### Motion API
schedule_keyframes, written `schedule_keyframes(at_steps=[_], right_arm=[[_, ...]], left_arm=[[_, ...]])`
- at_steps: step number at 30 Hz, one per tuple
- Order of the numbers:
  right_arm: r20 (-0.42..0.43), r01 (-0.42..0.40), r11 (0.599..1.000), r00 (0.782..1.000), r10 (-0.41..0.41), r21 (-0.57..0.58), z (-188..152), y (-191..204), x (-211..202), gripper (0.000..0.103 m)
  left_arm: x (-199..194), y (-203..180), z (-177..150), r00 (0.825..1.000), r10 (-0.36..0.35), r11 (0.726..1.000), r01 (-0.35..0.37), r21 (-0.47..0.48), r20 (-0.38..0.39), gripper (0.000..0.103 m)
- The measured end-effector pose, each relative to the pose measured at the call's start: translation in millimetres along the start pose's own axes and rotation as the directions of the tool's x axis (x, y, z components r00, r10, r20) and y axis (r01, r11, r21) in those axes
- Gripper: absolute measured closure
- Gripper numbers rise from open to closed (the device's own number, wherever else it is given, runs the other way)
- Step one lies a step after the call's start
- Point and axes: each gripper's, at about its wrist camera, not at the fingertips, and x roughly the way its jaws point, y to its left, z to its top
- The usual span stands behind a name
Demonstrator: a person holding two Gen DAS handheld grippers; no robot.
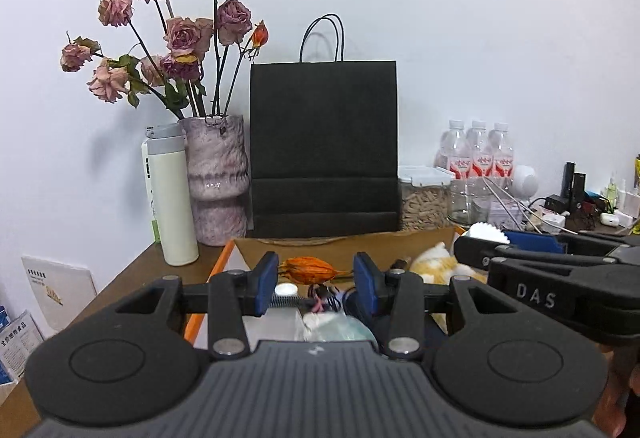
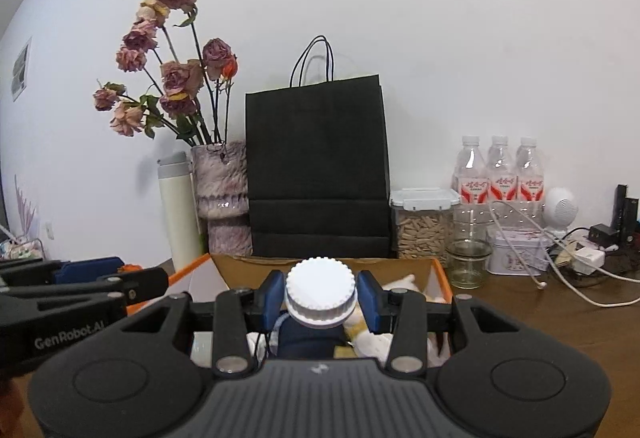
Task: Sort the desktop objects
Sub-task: 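Carry the ridged cap and orange bud into the box and release both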
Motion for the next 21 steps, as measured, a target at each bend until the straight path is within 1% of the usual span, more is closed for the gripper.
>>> schedule_keyframes(at_steps=[6,10,13,20,21], right_arm=[[-0.021,0.0,1.0,1.0,0.0,-0.01,-7.6,4.5,29.2,0.064],[-0.049,0.005,0.999,0.999,-0.008,-0.043,-14.7,4.4,45.7,0.064],[-0.07,0.009,0.998,0.997,-0.014,-0.069,-18.2,2.4,54.8,0.064],[-0.103,0.016,0.994,0.994,-0.027,-0.112,-23.9,-0.4,69.1,0.064],[-0.103,0.018,0.993,0.994,-0.03,-0.113,-24.7,-0.4,69.7,0.064]], left_arm=[[30.0,6.6,-3.8,1.0,-0.011,1.0,0.011,-0.008,-0.005,0.061],[50.0,7.5,-8.6,1.0,-0.013,1.0,0.013,0.003,-0.023,0.061],[60.5,12.1,-8.7,1.0,-0.021,1.0,0.021,-0.004,-0.022,0.061],[80.6,9.8,-16.3,0.999,-0.013,0.999,0.014,0.039,-0.035,0.06],[82.5,9.3,-18.4,0.999,-0.009,0.999,0.011,0.046,-0.037,0.058]])
